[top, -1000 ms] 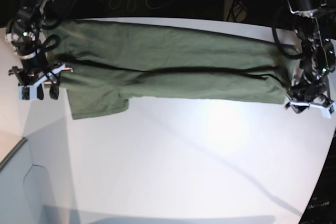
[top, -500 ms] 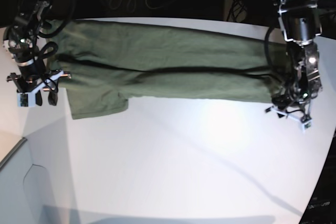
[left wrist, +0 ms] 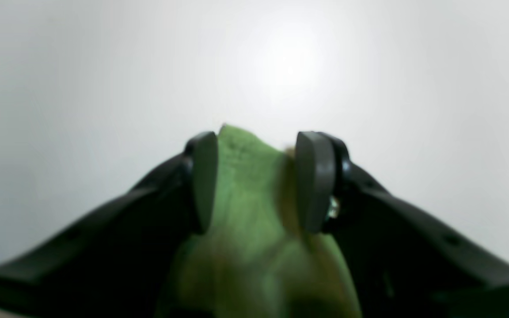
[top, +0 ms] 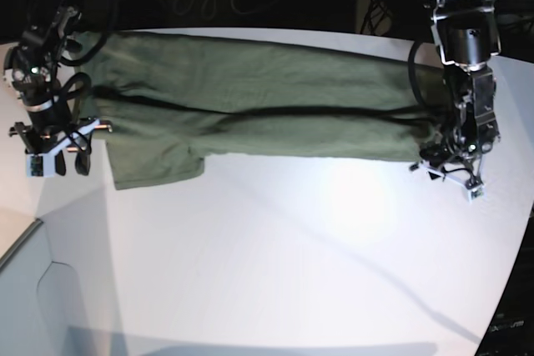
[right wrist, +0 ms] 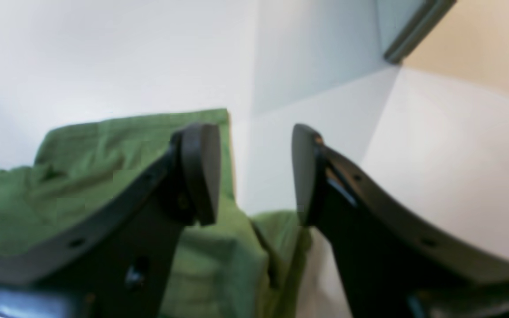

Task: Layout the t-shirt on the table in an organized manner, then fold the t-shirt properly
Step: 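Hold the folded shirt and adjust both grippers along its edge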

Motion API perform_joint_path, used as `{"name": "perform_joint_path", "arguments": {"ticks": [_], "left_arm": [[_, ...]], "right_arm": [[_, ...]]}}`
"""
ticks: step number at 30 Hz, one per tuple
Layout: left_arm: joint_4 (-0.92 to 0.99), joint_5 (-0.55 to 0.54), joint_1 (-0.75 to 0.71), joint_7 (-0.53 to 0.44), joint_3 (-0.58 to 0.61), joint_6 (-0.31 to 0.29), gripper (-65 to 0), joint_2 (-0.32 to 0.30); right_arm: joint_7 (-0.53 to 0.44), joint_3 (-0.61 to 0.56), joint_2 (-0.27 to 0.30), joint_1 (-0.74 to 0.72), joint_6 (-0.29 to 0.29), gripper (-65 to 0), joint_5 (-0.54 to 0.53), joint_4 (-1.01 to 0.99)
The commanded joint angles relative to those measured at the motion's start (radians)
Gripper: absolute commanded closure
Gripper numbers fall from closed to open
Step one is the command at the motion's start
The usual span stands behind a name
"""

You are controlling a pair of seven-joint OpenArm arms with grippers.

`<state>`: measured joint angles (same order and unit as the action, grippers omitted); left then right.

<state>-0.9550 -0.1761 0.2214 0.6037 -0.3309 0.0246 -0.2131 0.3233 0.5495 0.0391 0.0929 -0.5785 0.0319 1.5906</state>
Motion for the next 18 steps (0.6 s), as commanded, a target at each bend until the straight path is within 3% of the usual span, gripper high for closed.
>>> {"name": "perform_joint_path", "arguments": {"ticks": [1, 7, 14, 18], "left_arm": [[0.008, -0.006, 0.019, 0.012, -0.001, 0.002, -28.0, -0.013], [0.026, -0.006, 0.019, 0.009, -0.001, 0.002, -27.7, -0.01], [0.026, -0.013, 0.019, 0.009, -0.001, -0.005, -13.1, -0.012], [0.023, -0.013, 0.019, 0.009, 0.0, -0.007, -6.9, -0.012]], "right_arm": [[-0.025, 0.002, 0.012, -0.009, -0.002, -26.7, -0.013, 0.017], [-0.025, 0.004, 0.012, -0.032, -0.002, -26.7, -0.013, 0.017], [-0.023, -0.013, 0.015, -0.114, -0.002, -27.2, -0.011, -0.029], [-0.023, -0.122, 0.087, -0.164, -0.002, -31.2, 0.052, -0.171]]}}
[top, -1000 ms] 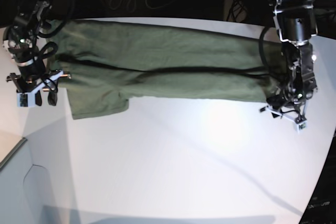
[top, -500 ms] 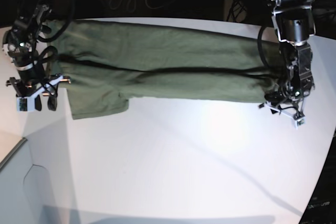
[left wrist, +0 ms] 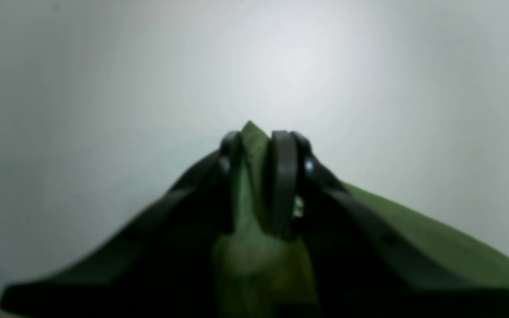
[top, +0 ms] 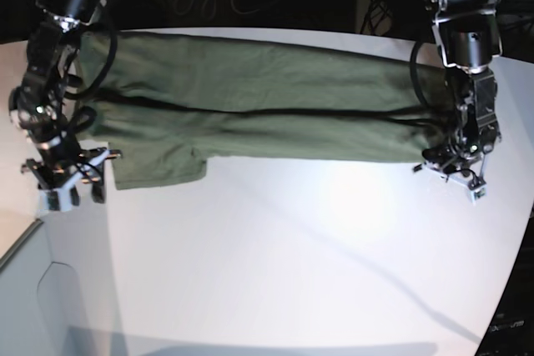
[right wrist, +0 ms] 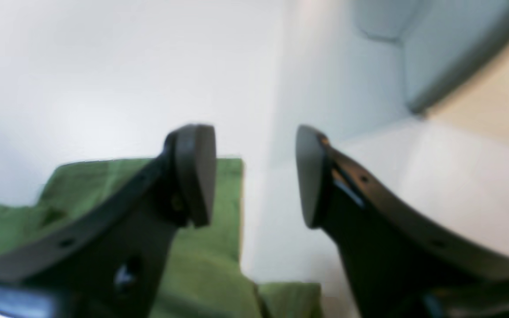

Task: Layout the t-shirt on the table in an organized manner, then fold the t-shirt properly
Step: 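Hold the folded shirt and adjust both grippers along its edge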

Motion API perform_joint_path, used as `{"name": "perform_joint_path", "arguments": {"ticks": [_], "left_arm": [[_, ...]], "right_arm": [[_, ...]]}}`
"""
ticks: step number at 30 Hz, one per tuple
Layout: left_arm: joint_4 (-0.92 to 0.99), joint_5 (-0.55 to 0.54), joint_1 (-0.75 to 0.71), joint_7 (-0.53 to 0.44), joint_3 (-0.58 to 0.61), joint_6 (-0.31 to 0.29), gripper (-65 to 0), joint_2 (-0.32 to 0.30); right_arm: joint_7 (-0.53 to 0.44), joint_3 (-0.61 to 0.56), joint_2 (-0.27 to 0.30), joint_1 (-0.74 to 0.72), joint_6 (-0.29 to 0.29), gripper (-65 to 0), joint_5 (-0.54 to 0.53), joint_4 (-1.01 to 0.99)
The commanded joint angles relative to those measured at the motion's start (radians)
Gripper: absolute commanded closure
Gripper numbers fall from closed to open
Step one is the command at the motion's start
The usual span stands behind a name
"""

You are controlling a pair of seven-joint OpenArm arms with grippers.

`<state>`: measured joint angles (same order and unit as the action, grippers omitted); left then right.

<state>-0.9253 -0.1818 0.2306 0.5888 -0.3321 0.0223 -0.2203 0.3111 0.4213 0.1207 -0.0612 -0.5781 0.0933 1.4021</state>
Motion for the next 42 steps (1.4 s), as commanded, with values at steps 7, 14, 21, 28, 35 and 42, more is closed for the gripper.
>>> {"name": "perform_joint_path", "arguments": {"ticks": [7, 14, 21, 28, 35, 42], "left_arm": [[-0.011, -0.009, 0.008, 0.026, 0.0, -0.005, 0.0, -0.004], [-0.011, -0.009, 0.008, 0.026, 0.0, -0.005, 0.0, -0.006], [-0.011, -0.009, 0.008, 0.026, 0.0, -0.005, 0.0, -0.006], [-0.011, -0.009, 0.008, 0.026, 0.0, -0.005, 0.0, -0.009], [-0.087, -0.009, 0.01, 0.026, -0.002, -0.002, 0.0, -0.009], [-0.232, -0.011, 0.01, 0.027, -0.002, 0.001, 0.0, -0.006]], "right_arm": [[-0.011, -0.072, 0.041, -0.153, -0.003, -42.6, 0.17, -0.31], [-0.011, -0.08, 0.037, -0.162, -0.003, -42.6, 0.196, -0.378], [-0.011, -0.183, 0.043, -0.156, -0.003, -42.1, 0.196, -0.487], [-0.013, -0.186, 0.05, -0.207, -0.003, -13.1, 0.196, -0.582], [-0.017, -0.18, 0.055, -0.253, -0.003, 0.0, 0.196, -0.513], [-0.014, -0.178, 0.049, -0.277, -0.003, 0.0, 0.193, -0.307]]}}
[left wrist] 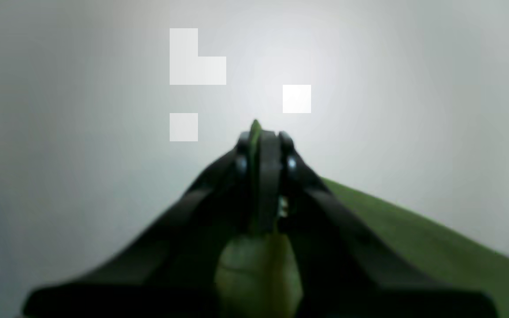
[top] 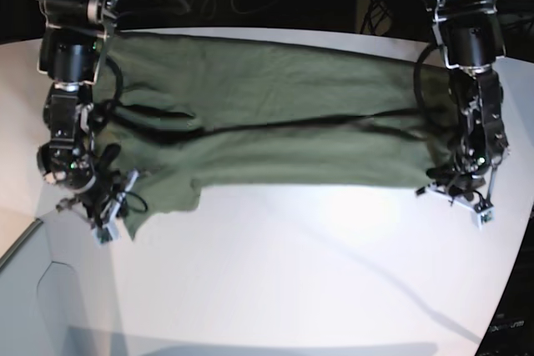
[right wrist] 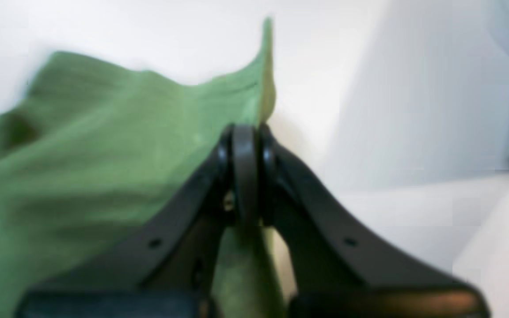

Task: Layout the t-shirt on the table in an organized manner, then fold the t-shirt properly
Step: 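Hold the folded shirt and adjust both grippers along its edge, then drag the green shirt strip's ends with both grippers to straighten it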

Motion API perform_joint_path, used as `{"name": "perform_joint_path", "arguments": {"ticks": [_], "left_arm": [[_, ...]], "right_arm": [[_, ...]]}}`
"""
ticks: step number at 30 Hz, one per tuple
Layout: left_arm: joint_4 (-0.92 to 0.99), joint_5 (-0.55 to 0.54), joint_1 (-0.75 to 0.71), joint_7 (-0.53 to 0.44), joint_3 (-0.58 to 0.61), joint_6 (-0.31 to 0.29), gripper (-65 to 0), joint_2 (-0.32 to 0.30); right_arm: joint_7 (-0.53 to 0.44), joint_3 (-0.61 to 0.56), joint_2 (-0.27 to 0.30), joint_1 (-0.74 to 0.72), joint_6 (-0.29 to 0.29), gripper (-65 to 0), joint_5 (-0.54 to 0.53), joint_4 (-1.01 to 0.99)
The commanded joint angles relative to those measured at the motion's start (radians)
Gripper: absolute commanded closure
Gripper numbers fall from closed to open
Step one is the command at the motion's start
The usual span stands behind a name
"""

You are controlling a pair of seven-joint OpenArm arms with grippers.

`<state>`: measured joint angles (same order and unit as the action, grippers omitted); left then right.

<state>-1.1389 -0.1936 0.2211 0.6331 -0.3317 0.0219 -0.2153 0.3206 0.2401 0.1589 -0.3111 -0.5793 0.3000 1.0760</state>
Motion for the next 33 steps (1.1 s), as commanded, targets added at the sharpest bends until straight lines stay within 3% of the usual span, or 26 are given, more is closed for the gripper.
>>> {"name": "perform_joint_path", "arguments": {"ticks": [1, 6, 12, 16, 24, 33], "left_arm": [[-0.037, 0.001, 0.019, -0.019, -0.002, 0.002, 0.0, -0.009], [-0.089, 0.001, 0.019, -0.045, -0.002, 0.002, 0.0, -0.009], [-0.079, 0.001, 0.01, -0.264, -0.002, -0.003, 0.0, -0.008], [-0.083, 0.001, 0.01, -0.355, 0.004, -0.004, 0.0, -0.006], [-0.089, 0.001, 0.016, -0.367, 0.006, -0.006, 0.0, -0.005], [-0.125, 0.001, -0.065, -0.37, 0.0, -0.006, 0.0, 0.015]], "right_arm": [[-0.022, 0.003, 0.009, -0.029, -0.001, 0.0, -0.014, 0.043], [-0.022, 0.005, -0.009, -0.026, -0.001, 0.0, -0.014, 0.134], [-0.024, 0.11, -0.052, 0.03, -0.001, 0.0, -0.069, 0.249], [-0.022, 0.147, -0.071, 0.077, -0.001, 0.0, -0.092, 0.327], [-0.022, 0.152, -0.08, 0.22, -0.001, 0.0, -0.144, 0.478], [-0.022, 0.152, -0.157, 0.405, -0.001, 0.0, -0.144, 0.682]]}}
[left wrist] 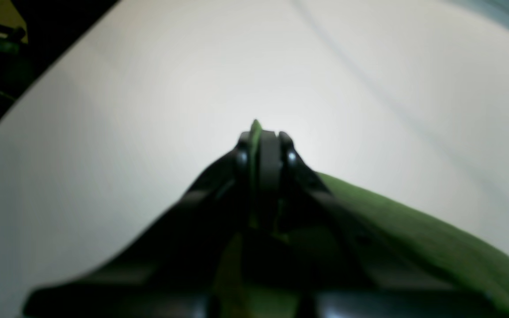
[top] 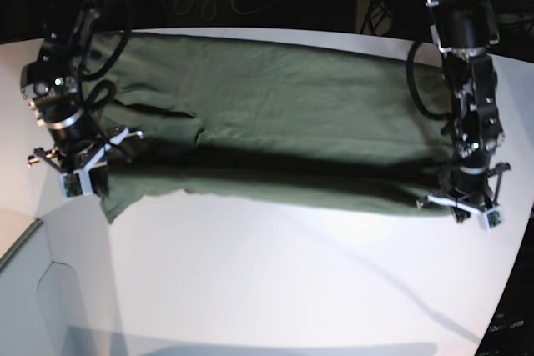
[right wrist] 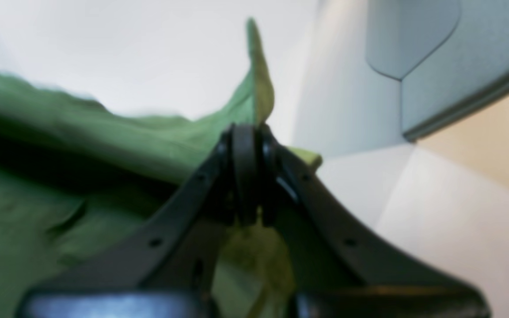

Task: Layout the t-shirt on the table in an organized manner, then fold the t-shirt properly
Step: 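Drag the green shirt strip's ends with both grippers to straighten it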

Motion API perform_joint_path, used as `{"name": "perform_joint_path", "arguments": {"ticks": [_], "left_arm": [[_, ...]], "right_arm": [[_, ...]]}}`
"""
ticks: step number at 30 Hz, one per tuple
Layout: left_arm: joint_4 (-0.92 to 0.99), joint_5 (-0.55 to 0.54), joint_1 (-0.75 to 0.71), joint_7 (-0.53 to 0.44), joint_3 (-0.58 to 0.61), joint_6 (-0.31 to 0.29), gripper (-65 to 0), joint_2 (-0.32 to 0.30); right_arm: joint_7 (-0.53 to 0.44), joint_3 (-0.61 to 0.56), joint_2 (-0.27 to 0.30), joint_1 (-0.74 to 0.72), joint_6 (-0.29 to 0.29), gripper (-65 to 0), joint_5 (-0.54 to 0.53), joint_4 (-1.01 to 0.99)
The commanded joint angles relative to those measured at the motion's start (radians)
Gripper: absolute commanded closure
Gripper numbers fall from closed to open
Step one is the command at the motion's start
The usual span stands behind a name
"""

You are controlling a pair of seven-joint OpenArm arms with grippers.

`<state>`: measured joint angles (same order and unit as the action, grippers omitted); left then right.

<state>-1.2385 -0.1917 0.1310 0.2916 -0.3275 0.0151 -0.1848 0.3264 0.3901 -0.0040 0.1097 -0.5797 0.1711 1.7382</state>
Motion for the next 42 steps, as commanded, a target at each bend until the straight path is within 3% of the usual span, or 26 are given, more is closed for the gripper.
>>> {"name": "perform_joint_path", "arguments": {"ticks": [1, 11, 21, 28, 38, 42], "left_arm": [[-0.034, -0.001, 0.014, -0.028, -0.005, 0.001, 0.0, -0.015], [-0.134, -0.002, -0.118, -0.032, -0.006, 0.001, 0.0, -0.015], [-0.123, -0.002, -0.228, -0.253, -0.006, 0.001, 0.0, 0.005], [-0.123, -0.002, -0.241, -0.271, -0.006, 0.001, 0.0, 0.006], [-0.123, -0.002, -0.262, -0.271, -0.006, 0.001, 0.0, 0.006], [-0.122, -0.002, -0.279, -0.271, -0.006, 0.001, 0.0, 0.006]], "right_arm": [[-0.028, 0.002, -0.003, 0.005, -0.001, 0.0, -0.015, 0.038], [-0.036, 0.045, -0.05, 0.189, -0.001, 0.0, -0.021, 0.069], [-0.036, 0.082, -0.089, 0.31, -0.003, 0.0, -0.021, 0.11], [-0.036, 0.074, -0.146, 0.361, -0.003, 0.0, -0.021, 0.179], [-0.036, 0.074, -0.146, 0.425, -0.003, 0.0, -0.023, 0.17], [-0.036, 0.073, -0.147, 0.43, -0.044, 0.0, -0.023, 0.148]]}}
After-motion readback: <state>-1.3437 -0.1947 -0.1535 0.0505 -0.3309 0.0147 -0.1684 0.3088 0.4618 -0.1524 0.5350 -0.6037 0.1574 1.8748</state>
